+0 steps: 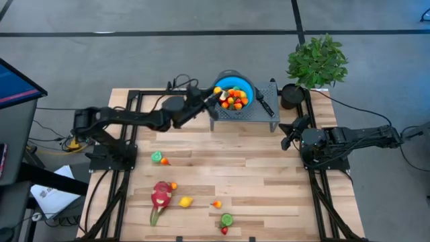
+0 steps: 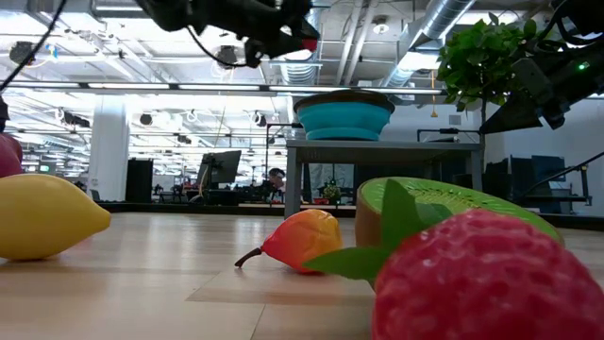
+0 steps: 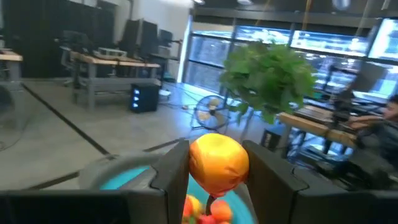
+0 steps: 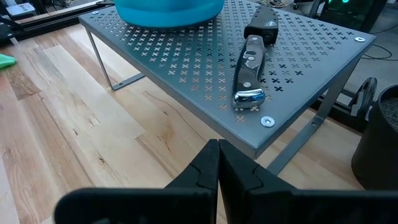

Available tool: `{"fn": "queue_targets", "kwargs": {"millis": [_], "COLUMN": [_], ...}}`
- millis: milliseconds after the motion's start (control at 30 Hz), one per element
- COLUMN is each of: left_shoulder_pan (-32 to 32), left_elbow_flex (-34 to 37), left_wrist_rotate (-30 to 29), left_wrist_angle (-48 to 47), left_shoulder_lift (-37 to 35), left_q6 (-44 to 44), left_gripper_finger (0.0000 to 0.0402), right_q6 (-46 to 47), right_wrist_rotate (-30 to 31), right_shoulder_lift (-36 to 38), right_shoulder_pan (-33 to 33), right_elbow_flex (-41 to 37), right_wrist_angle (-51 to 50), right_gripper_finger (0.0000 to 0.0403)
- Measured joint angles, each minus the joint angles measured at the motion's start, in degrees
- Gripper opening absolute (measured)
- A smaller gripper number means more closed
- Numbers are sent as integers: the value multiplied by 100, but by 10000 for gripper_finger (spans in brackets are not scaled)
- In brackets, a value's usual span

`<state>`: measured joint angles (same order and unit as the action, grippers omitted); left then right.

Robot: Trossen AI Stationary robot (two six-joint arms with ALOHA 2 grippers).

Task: Pick & Place Fruit
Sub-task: Put the yellow pear into the strainer bowl

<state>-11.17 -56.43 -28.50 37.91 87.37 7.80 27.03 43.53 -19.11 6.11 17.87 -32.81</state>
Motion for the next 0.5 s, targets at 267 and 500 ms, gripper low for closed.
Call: {"fn": "queue_targets", "kwargs": {"millis": [267, 500], "left_shoulder_pan": [-484, -732], "left_elbow_flex": [-660, -662], "left_wrist_rotate": [318, 327], "left_wrist_angle": [21, 26], "left_shoulder_lift": [655, 645], "left_q6": [-9, 222], "left_gripper_finger": [136, 136], "right_q6": [0, 0], "right_wrist_rotate": [2, 0], "right_shoulder_lift": [1, 2], "right_shoulder_pan": [-2, -4], "right_elbow_flex": [0, 0], "right_wrist_angle": [-1, -3], "right_gripper_finger": [0, 0]}}
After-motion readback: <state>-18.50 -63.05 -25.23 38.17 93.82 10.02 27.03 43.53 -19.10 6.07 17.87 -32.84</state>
